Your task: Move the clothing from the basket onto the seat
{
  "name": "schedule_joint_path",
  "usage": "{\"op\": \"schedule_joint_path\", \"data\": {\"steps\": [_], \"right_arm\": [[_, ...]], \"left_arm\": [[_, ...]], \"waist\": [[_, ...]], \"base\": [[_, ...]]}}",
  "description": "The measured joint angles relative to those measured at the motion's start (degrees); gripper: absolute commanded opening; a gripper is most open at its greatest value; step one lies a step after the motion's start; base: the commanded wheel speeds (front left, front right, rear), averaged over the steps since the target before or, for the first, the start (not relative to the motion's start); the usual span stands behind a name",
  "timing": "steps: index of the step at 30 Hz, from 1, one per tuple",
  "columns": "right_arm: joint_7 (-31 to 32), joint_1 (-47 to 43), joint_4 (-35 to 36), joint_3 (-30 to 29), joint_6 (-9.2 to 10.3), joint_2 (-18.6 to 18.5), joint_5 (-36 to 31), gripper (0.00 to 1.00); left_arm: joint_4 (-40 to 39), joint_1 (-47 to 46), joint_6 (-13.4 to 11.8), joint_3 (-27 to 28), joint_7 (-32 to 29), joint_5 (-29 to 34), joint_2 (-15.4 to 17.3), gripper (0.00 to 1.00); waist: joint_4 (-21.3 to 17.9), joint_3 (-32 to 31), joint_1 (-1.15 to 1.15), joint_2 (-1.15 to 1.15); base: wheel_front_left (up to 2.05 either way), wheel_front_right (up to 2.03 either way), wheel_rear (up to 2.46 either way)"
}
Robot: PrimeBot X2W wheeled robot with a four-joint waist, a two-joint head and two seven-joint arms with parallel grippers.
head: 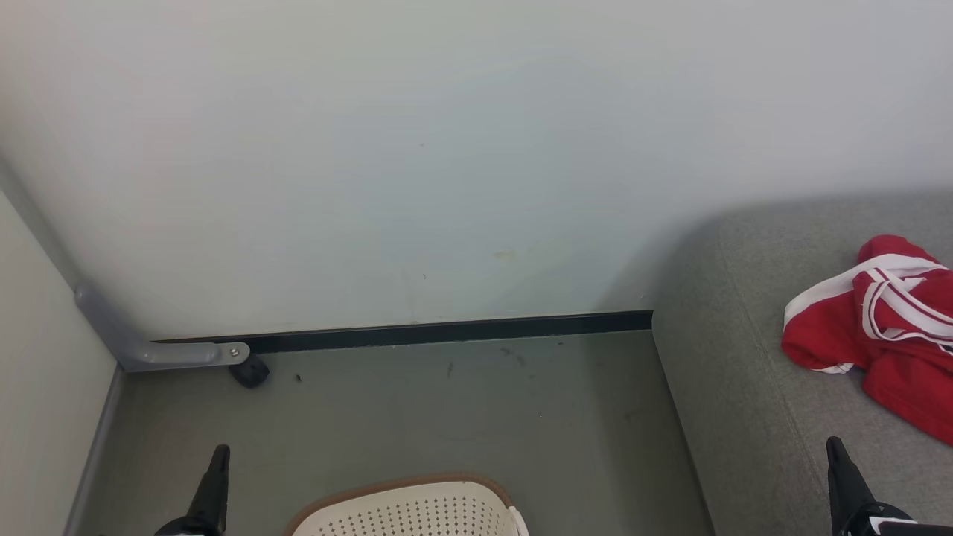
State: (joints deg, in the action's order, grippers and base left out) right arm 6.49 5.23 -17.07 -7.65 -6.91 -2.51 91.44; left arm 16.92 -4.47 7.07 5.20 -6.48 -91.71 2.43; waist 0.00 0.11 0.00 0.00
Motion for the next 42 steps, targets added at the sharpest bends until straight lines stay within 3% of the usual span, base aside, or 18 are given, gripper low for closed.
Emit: {"op": "schedule_joint_path", "data": {"steps": [42], "right_arm": [[0.0,0.0,0.0,0.0,0.00,0.0,0.0,0.00]], "left_arm": [[0.0,0.0,0.0,0.0,0.0,0.0,0.0,0.00]], "waist": [[0.0,0.0,0.00,0.00]], "base": [[0.00,0.00,0.00]]}}
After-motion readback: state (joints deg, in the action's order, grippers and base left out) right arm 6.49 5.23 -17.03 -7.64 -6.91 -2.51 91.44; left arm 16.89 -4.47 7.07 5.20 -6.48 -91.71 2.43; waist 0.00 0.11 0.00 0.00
